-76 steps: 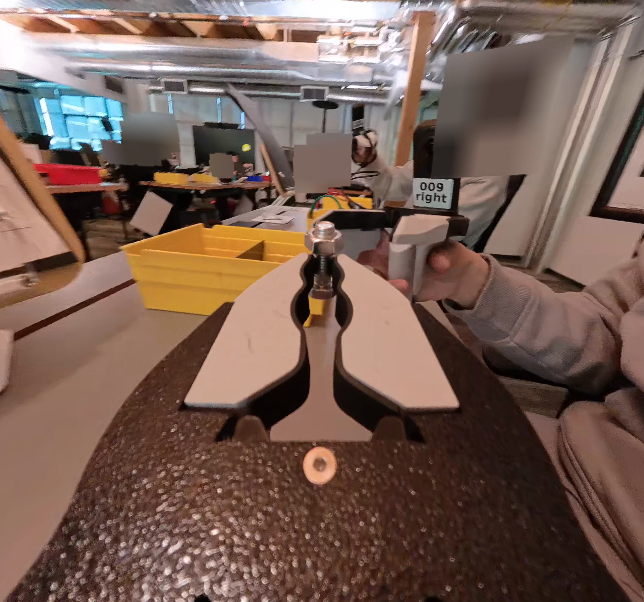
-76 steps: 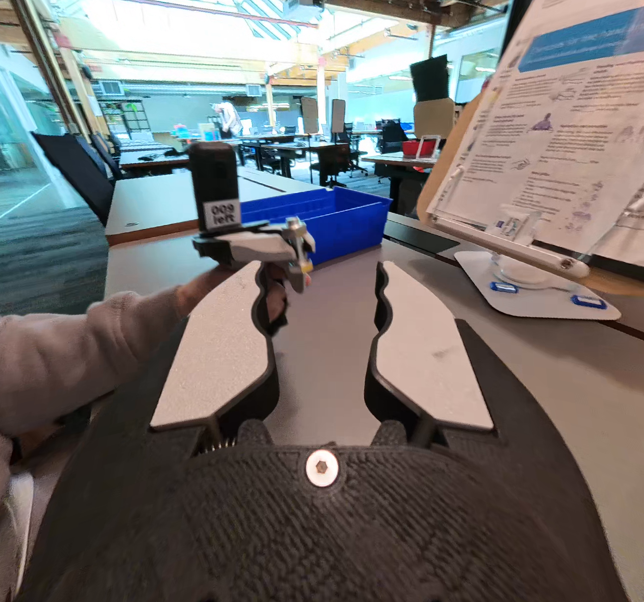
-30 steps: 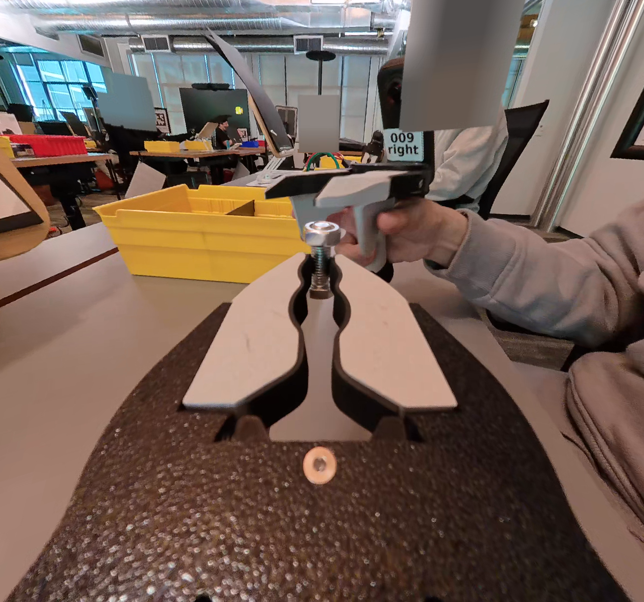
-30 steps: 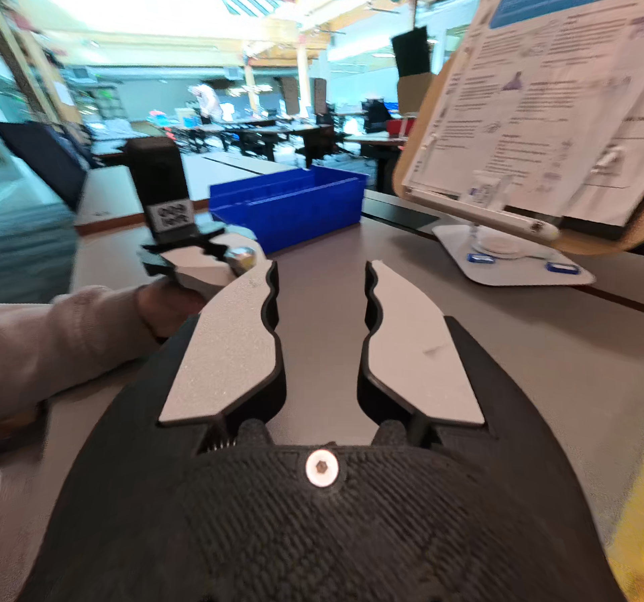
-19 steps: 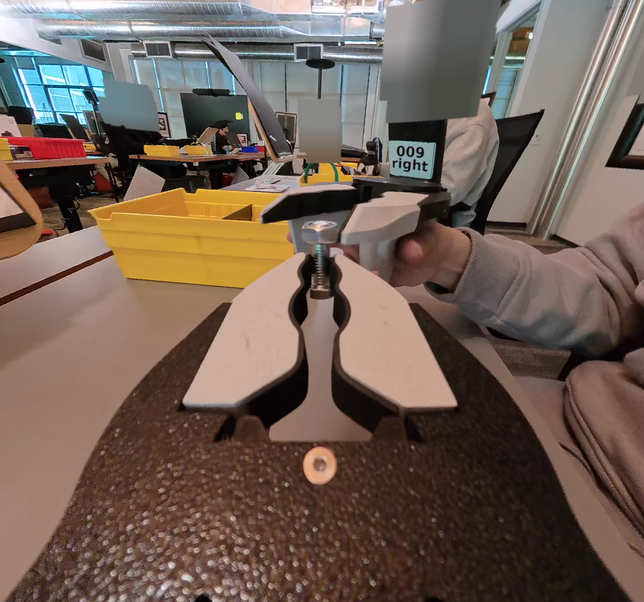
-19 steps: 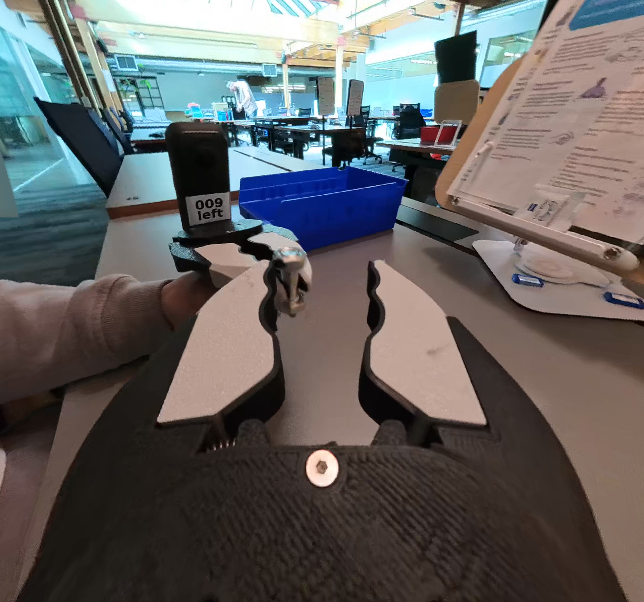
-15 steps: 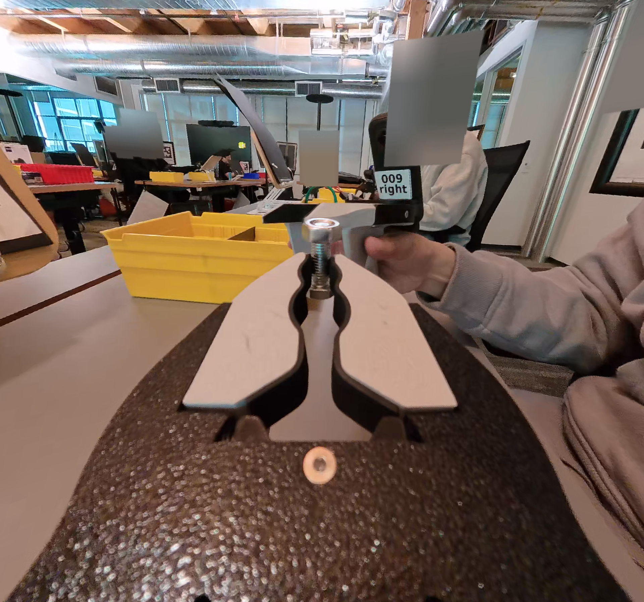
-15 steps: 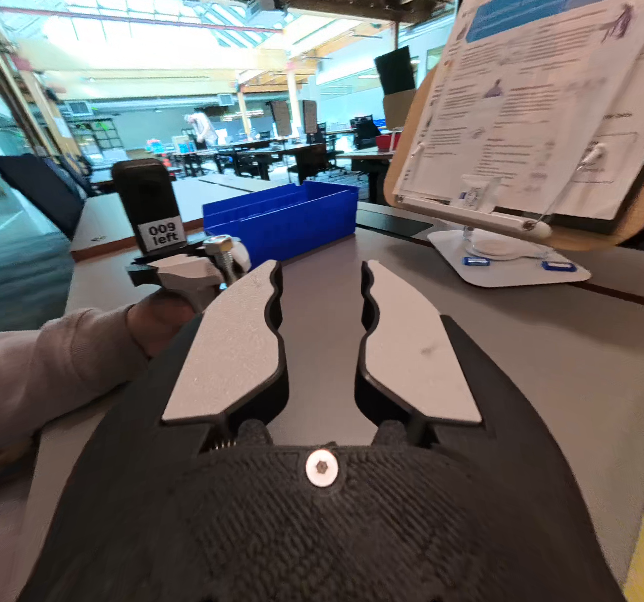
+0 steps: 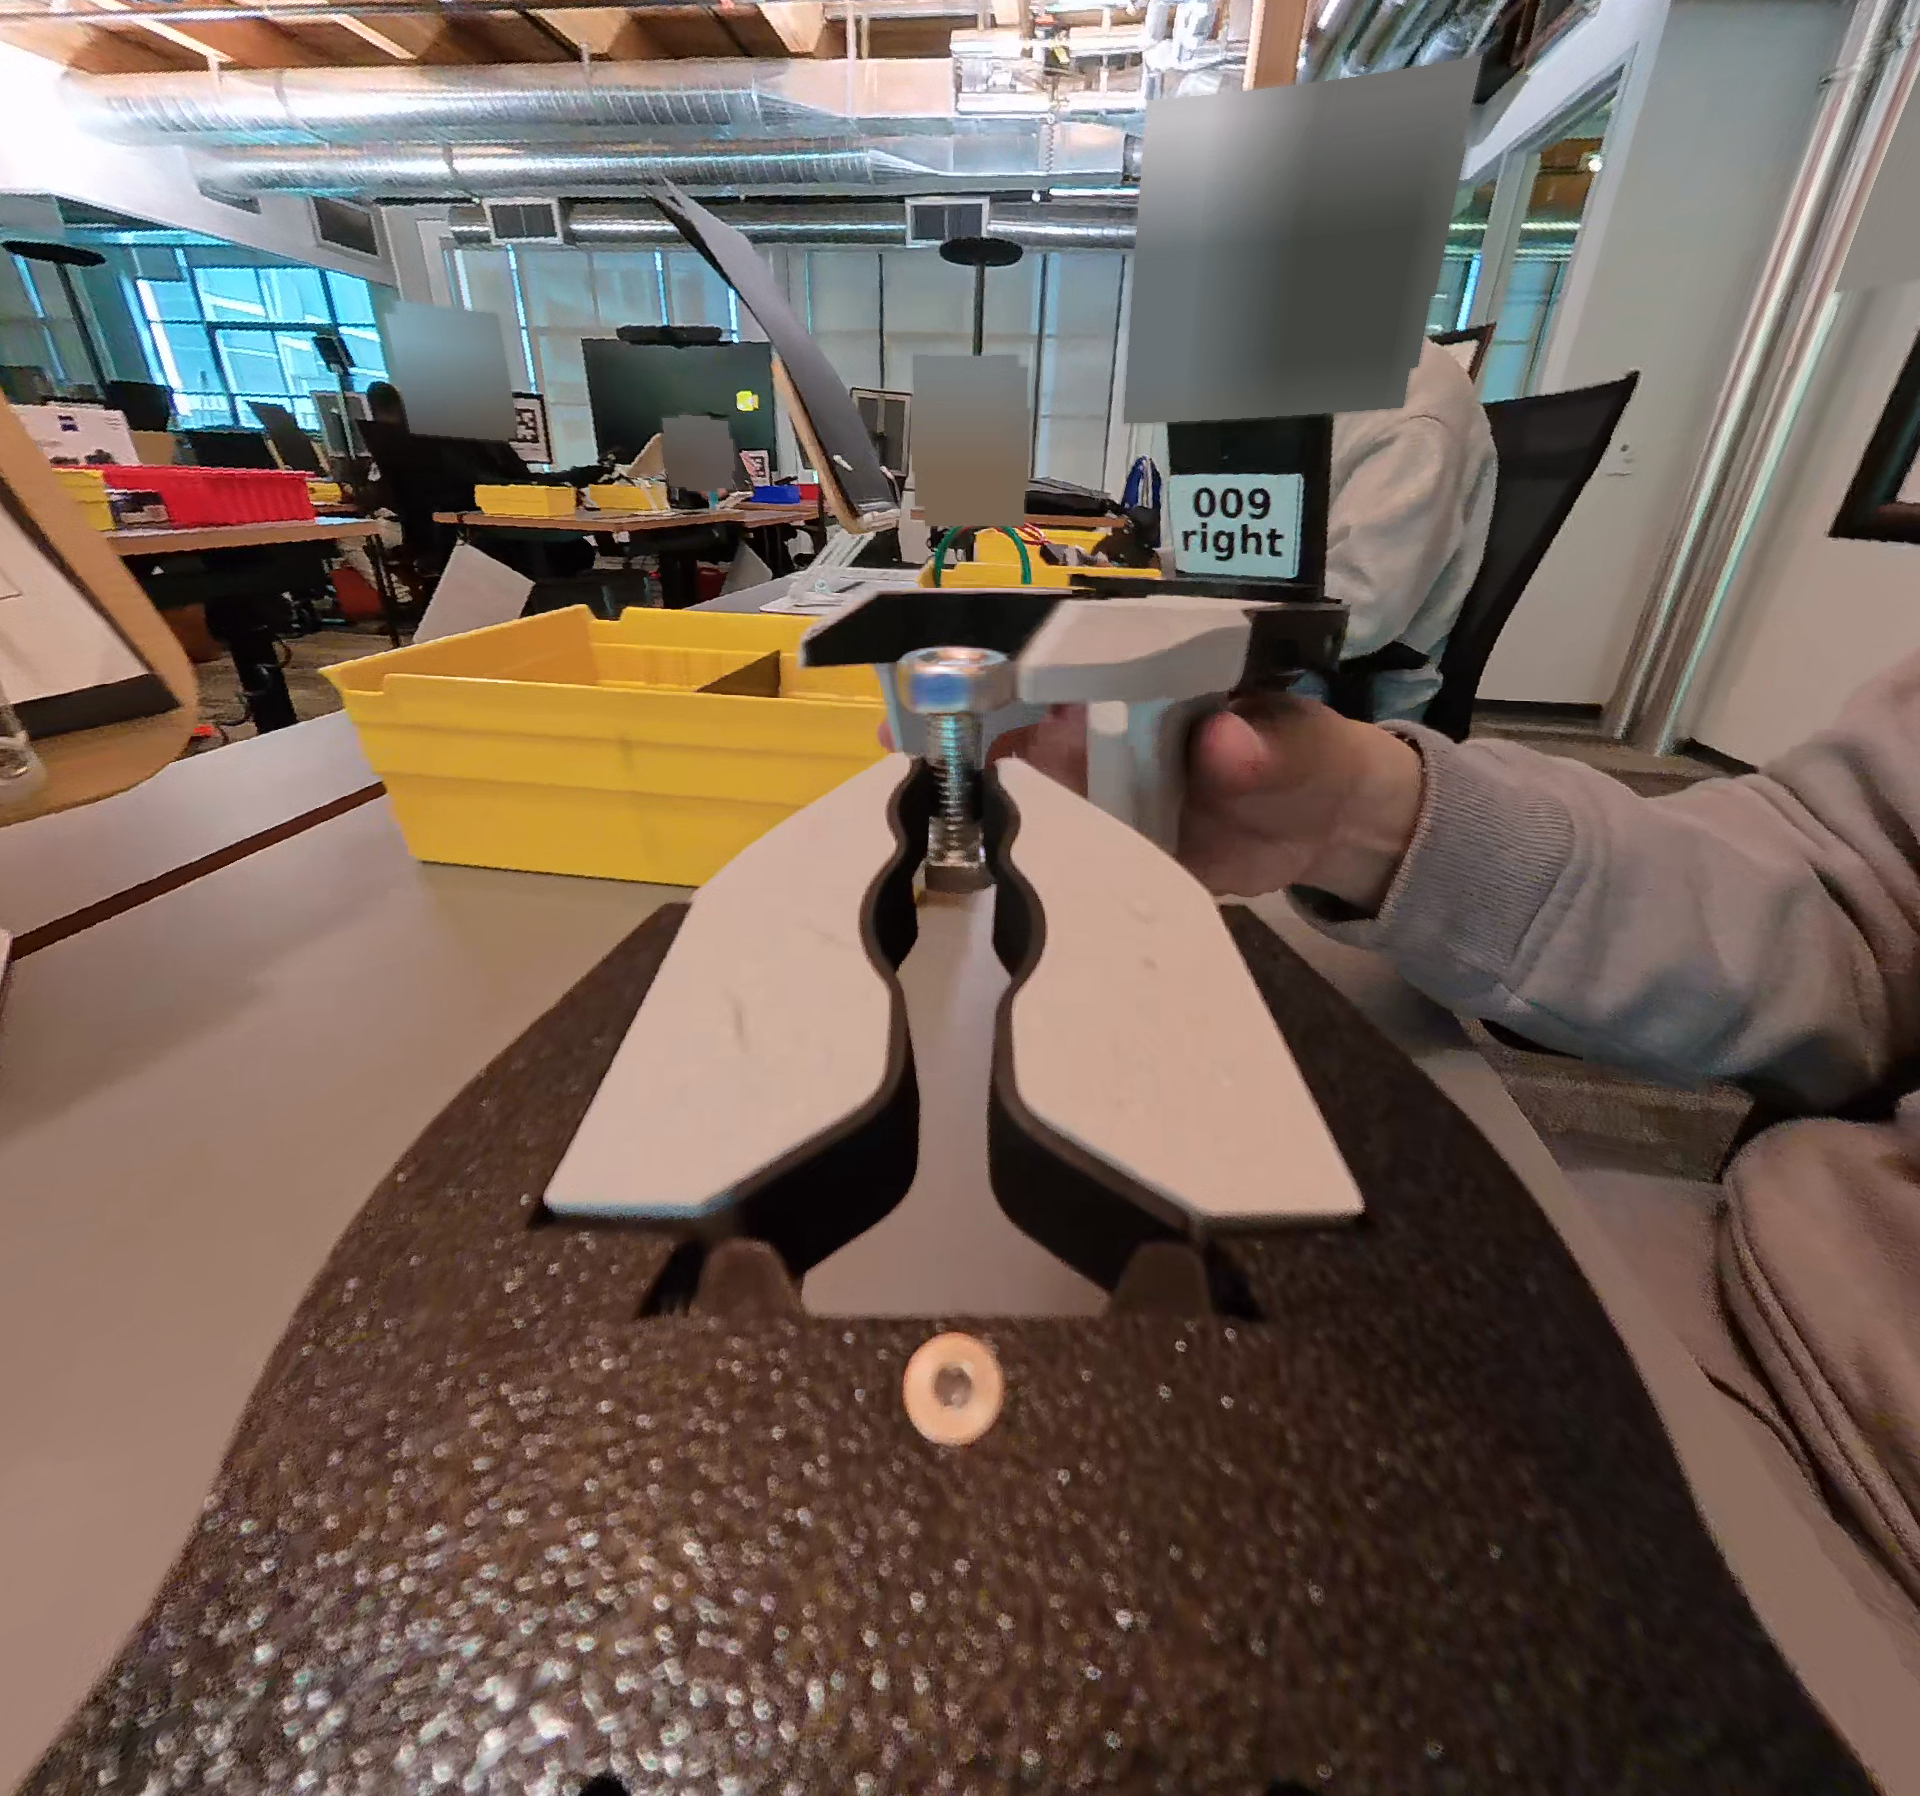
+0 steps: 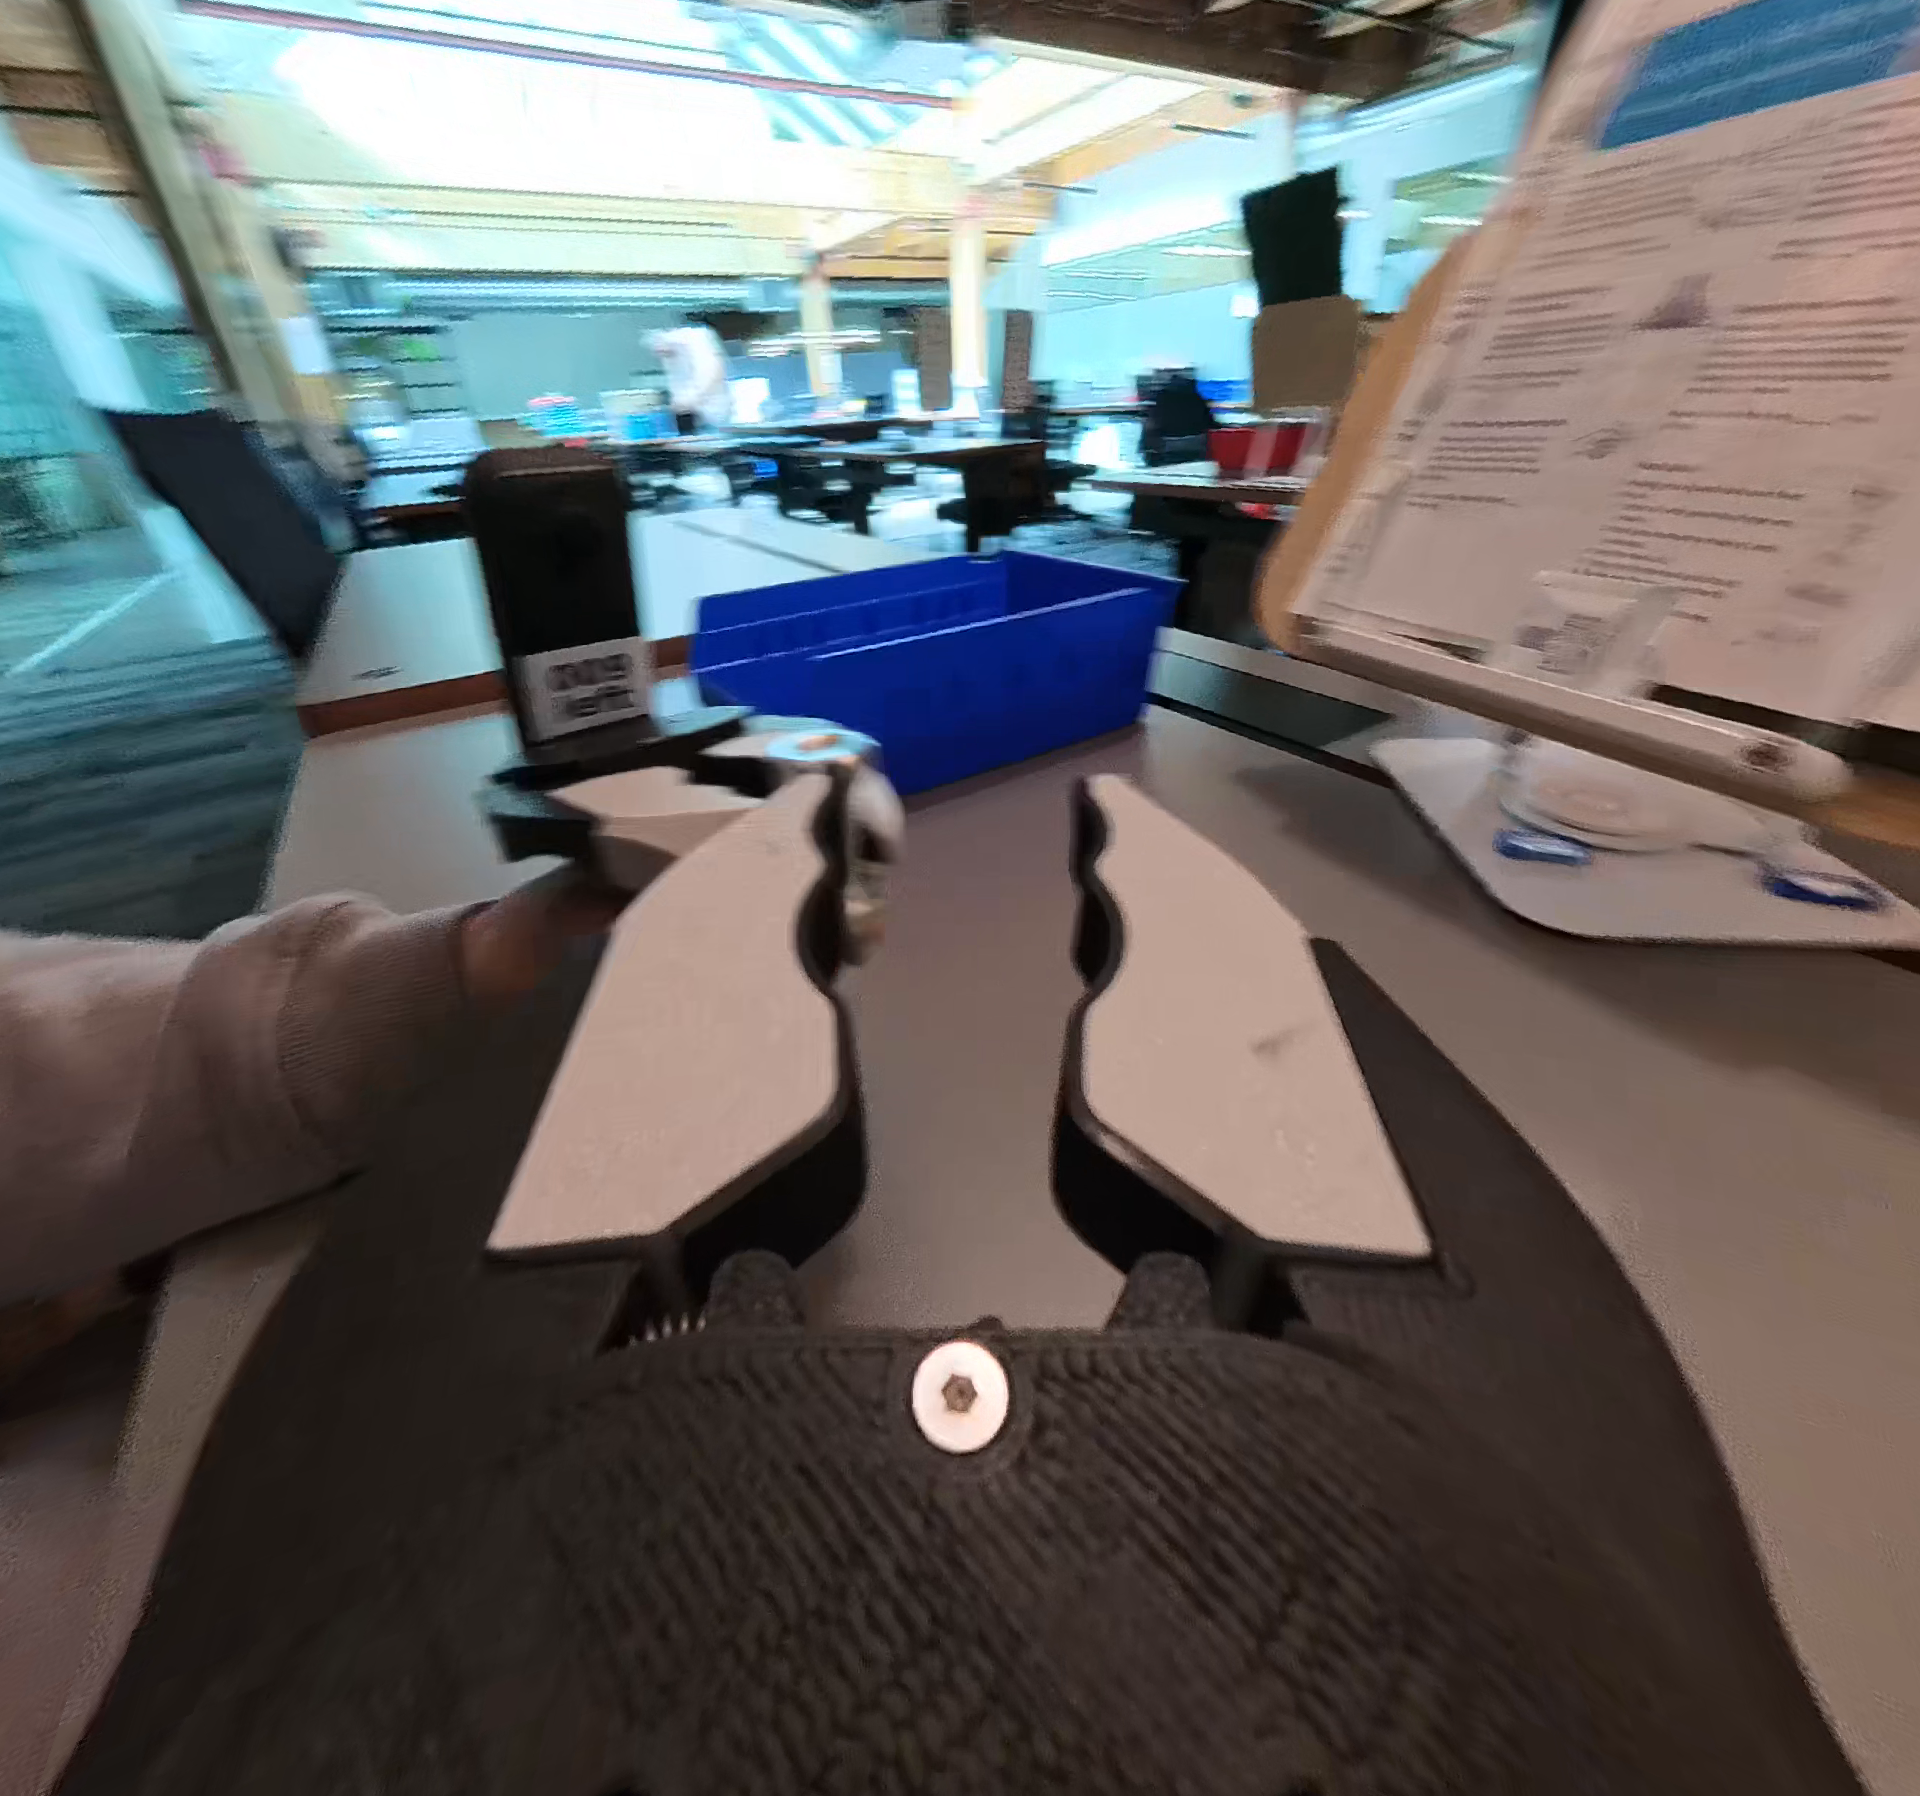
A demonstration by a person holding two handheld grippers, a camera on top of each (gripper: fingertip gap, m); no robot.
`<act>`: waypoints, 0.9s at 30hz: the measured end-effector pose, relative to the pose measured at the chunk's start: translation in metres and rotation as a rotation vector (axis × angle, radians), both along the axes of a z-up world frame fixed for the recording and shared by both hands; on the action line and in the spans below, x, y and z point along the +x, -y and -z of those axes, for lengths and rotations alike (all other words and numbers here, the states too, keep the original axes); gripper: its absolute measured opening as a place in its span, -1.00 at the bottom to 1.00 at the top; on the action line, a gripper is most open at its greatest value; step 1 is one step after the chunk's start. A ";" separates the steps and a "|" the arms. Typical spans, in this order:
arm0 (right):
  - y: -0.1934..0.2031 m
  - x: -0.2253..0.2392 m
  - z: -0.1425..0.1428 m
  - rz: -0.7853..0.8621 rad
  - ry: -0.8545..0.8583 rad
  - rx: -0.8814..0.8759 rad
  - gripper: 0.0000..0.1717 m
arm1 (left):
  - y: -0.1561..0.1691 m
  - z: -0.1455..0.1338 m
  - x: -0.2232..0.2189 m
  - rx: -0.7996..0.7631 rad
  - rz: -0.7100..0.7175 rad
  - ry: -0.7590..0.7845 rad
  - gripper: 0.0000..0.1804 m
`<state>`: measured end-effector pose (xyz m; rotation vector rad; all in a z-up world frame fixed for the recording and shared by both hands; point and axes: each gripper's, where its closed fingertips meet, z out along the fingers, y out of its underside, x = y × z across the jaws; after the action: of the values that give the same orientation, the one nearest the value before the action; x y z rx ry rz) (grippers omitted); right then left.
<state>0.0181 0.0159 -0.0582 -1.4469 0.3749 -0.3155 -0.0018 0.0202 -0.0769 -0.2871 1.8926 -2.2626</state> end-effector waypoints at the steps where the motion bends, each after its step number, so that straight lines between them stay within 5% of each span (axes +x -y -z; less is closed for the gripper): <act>1: 0.015 0.014 0.000 0.093 -0.016 0.011 -0.69 | -0.002 -0.002 -0.001 -0.014 0.005 0.005 -0.91; 3: 0.033 0.026 0.001 0.139 -0.056 0.037 -0.56 | -0.004 -0.003 0.000 -0.018 -0.003 0.013 -0.91; 6: 0.023 0.007 -0.008 -0.005 -0.045 0.071 -0.50 | 0.001 -0.001 -0.002 0.000 0.007 0.010 -0.91; 13: -0.015 -0.018 -0.006 -0.078 0.018 0.004 -0.56 | 0.006 0.003 -0.004 0.040 0.003 0.031 -0.91; 22: 0.017 0.008 -0.005 0.076 0.044 -0.054 -0.66 | 0.000 -0.001 -0.001 0.007 -0.010 0.025 -0.91; 27: 0.011 -0.010 -0.016 -0.067 0.000 0.044 -0.57 | 0.003 0.001 -0.001 0.018 -0.010 0.020 -0.91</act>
<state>0.0082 0.0050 -0.0422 -1.4137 0.3308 -0.2512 -0.0028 0.0176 -0.0782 -0.2706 1.8967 -2.2322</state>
